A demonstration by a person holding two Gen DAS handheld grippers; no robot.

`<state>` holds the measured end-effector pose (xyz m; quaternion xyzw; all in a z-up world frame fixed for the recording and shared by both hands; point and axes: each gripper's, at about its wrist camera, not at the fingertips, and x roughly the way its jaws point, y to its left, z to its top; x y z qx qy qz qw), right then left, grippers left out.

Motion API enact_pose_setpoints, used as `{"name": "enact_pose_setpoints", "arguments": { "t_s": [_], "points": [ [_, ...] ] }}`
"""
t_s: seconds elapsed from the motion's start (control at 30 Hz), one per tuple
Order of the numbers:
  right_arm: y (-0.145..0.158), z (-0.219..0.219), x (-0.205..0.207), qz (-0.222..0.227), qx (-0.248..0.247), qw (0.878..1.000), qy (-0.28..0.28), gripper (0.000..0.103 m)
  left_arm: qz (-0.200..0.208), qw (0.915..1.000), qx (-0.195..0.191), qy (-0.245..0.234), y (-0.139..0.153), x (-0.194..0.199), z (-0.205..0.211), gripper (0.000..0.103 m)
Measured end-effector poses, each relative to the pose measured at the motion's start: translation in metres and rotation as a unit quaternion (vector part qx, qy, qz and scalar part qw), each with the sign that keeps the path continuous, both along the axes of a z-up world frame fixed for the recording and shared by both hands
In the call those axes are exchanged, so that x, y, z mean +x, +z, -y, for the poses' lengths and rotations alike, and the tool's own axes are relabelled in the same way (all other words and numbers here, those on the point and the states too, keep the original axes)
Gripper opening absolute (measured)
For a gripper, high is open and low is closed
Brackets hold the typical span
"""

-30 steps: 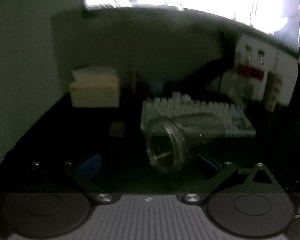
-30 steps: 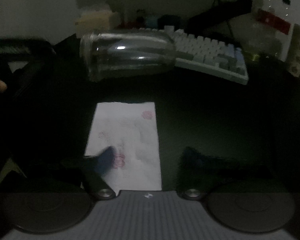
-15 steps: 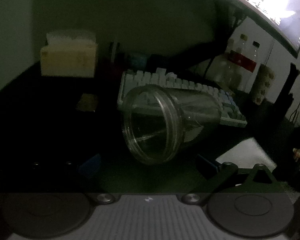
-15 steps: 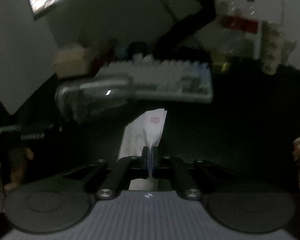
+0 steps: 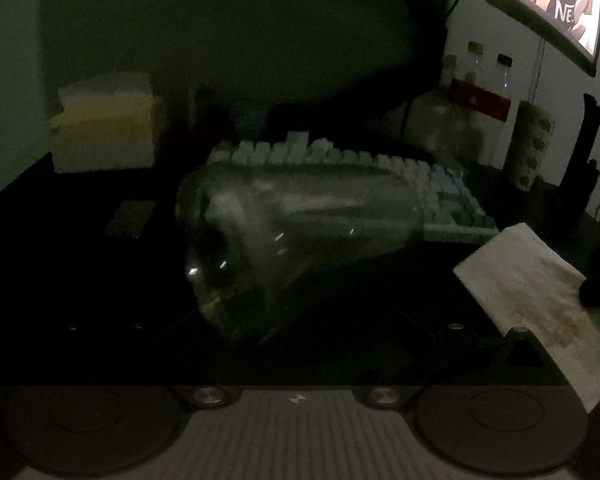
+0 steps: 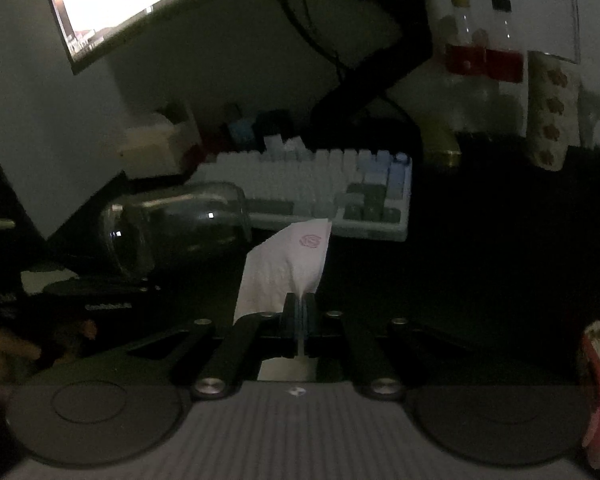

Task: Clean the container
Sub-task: 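Grasp the clear glass jar rim with the left tool while the right tool brings the tissue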

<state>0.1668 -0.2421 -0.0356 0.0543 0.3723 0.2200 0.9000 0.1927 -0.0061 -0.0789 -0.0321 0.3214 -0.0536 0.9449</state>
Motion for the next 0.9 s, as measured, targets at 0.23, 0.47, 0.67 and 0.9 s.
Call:
{"name": "enact_pose_setpoints", "arguments": {
  "t_s": [0.23, 0.47, 0.67, 0.9],
  "points": [
    [-0.002, 0.011, -0.017, 0.023, 0.010, 1.000, 0.002, 0.003, 0.023, 0.9949, -0.062, -0.076, 0.006, -0.001, 0.021, 0.008],
    [0.016, 0.020, -0.045, 0.030, 0.008, 0.999, 0.009, 0.003, 0.051, 0.9768, -0.063, -0.199, 0.003, -0.055, 0.027, 0.003],
    [0.050, -0.009, -0.059, 0.043, 0.040, 0.998, 0.038, 0.003, 0.054, 0.9591, -0.073, -0.268, 0.002, -0.106, 0.014, 0.004],
    [0.070, -0.066, -0.060, 0.047, 0.057, 0.994, 0.078, 0.004, 0.029, 0.9644, -0.072, -0.253, -0.015, -0.098, 0.011, 0.040]
  ]
}}
